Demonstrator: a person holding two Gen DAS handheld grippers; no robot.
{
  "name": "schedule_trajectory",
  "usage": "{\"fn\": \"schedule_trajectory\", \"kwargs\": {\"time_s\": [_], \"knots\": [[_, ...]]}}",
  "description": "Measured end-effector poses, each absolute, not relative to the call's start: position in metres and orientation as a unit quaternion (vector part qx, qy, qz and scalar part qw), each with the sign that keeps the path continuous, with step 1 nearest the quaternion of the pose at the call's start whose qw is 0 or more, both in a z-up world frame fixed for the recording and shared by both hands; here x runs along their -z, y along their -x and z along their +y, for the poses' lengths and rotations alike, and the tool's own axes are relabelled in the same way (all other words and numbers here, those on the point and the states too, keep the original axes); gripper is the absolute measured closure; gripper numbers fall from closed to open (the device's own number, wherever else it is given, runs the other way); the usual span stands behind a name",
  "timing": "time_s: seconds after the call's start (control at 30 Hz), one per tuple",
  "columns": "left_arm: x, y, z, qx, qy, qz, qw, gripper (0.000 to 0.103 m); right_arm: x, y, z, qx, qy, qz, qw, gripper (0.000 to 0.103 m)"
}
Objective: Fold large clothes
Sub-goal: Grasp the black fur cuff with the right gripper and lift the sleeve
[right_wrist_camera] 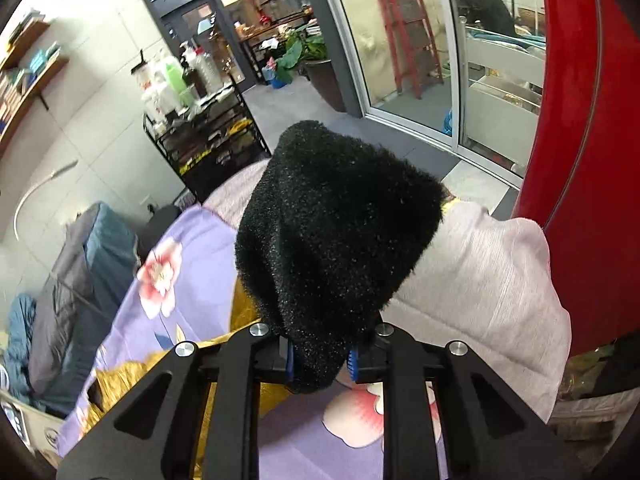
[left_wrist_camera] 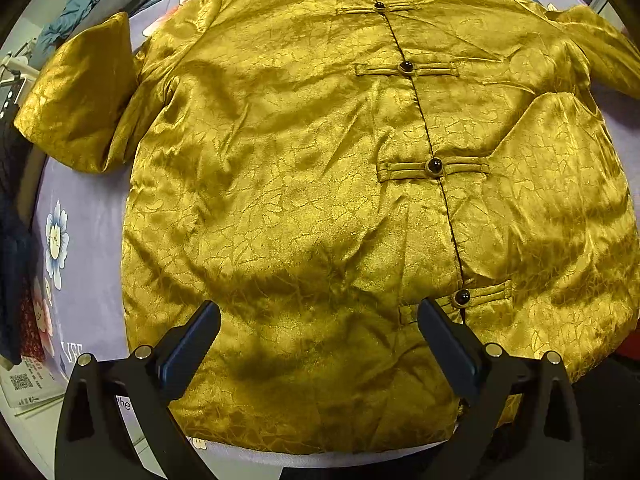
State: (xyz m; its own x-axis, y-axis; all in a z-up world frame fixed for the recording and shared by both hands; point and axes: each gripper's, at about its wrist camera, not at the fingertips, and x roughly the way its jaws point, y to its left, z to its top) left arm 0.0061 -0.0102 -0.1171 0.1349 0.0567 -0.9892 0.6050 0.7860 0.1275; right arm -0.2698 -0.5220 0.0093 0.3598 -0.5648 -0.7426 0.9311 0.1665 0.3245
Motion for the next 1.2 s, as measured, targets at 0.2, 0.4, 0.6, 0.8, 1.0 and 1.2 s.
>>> {"fn": "schedule_trajectory", "kwargs": {"time_s": [0.2,0.4,0.6,0.8,1.0,1.2], "knots": [[0.119,-0.01,-0.002,0.2,-0.246,0.631,0.708,0.006,-0.026,0.235,-0.506,0.5,-0.351,0.256,0.749,0.084],[0.107,-0.032,-0.01,0.228,-0.255,0.614,0.711,0.006,-0.059,0.163,-0.458,0.457,-0.271,0.28,0.8,0.084],[0.098,-0.059,0.004,0.234,-0.224,0.609,0.724,0.006,-0.088,0.06,-0.373,0.362,-0.162,0.314,0.863,0.084],[0.099,-0.083,0.03,0.225,-0.224,0.599,0.735,0.006,-0.068,-0.047,-0.236,0.208,-0.032,0.368,0.906,0.085],[0.105,-0.083,0.061,0.2,-0.202,0.608,0.742,0.006,-0.003,-0.1,-0.119,0.106,0.078,0.438,0.889,0.084],[0.102,-0.08,0.09,0.176,-0.186,0.617,0.745,0.006,0.059,-0.122,-0.06,0.067,0.154,0.488,0.857,0.083]]}}
